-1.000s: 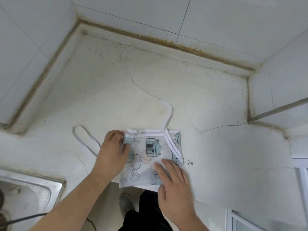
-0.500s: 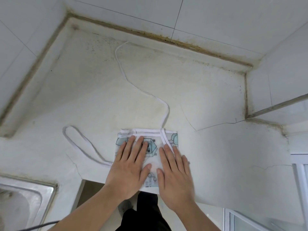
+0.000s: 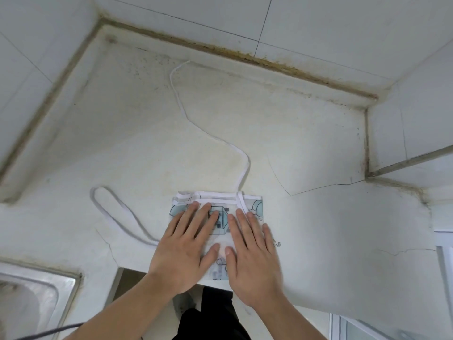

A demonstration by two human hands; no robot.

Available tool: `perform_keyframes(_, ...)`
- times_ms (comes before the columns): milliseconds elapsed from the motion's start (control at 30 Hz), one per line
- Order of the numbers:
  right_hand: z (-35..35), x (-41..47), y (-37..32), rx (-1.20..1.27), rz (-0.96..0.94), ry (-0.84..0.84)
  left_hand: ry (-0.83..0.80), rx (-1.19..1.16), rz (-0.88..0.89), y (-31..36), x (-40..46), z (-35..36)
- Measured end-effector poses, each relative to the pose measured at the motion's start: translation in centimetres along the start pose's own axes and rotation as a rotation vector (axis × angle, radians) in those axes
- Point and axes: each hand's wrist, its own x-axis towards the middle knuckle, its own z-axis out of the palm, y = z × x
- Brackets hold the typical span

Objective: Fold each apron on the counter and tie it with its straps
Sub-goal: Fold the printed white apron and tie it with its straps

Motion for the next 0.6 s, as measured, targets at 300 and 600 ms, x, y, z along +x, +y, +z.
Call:
perform_keyframes(300,-1.6,-0.8,0.2,0.238,0.517,0.119,0.045,-0.026,0.008,-0.3,0.0,-0.2)
perform_keyframes(600,-6.4,-1.6,0.8,1.105,0.805,-0.124,0.010,-0.407,-0.015,2.1,1.9,-2.0)
